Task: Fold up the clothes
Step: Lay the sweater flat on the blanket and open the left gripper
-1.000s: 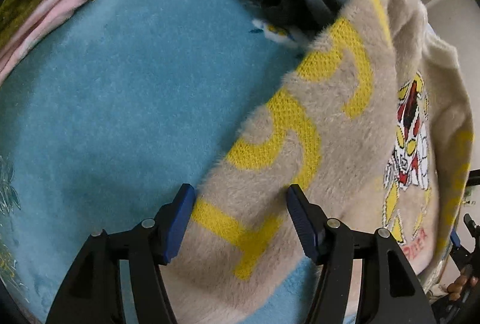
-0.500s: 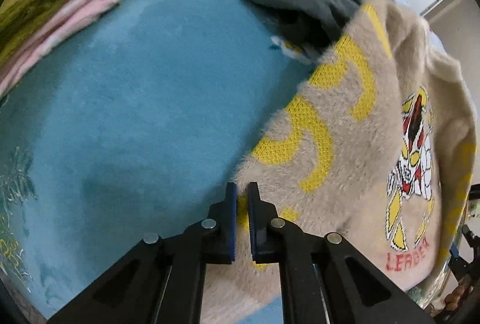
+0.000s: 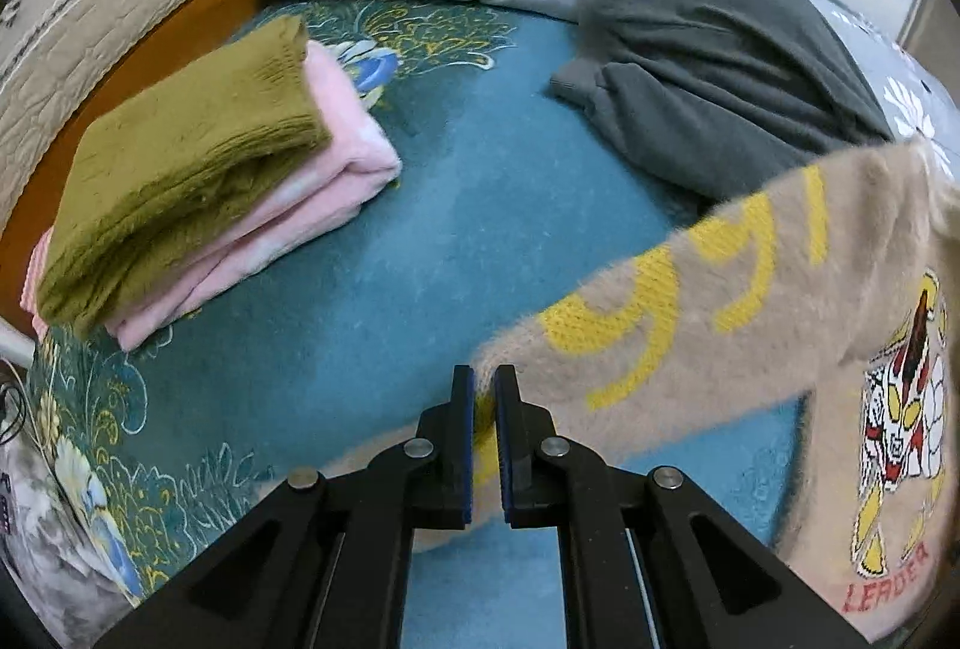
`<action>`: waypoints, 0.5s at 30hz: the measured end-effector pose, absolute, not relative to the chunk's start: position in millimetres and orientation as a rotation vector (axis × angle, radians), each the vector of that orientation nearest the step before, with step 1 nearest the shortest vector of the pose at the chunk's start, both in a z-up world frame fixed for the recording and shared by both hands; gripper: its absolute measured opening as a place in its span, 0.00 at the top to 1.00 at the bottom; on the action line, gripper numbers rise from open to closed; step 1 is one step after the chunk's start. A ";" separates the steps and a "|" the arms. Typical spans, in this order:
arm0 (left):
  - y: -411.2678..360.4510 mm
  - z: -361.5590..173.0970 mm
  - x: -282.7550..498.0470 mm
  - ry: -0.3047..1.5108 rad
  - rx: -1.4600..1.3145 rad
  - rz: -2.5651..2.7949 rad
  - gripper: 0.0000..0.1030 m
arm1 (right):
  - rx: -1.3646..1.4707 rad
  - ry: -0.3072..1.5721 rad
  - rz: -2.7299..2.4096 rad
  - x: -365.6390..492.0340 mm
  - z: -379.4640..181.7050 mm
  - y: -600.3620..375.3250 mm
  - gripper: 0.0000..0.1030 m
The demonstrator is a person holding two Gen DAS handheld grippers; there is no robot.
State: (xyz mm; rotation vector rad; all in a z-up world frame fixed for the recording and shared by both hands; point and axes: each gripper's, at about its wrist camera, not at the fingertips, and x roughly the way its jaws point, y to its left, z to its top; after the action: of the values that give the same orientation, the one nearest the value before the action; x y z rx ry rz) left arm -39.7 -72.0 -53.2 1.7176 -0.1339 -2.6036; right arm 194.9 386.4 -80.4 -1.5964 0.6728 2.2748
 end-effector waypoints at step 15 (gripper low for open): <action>-61.5 -56.6 11.8 0.645 1.800 -2.575 0.64 | -1.588 0.233 2.347 181.6 1.3 451.0 0.93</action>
State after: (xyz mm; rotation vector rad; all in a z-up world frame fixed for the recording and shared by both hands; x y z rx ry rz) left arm 11.8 -61.5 -56.6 1.8001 0.6450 -2.5753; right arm 181.6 451.0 1.3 -1.5880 0.2333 2.3466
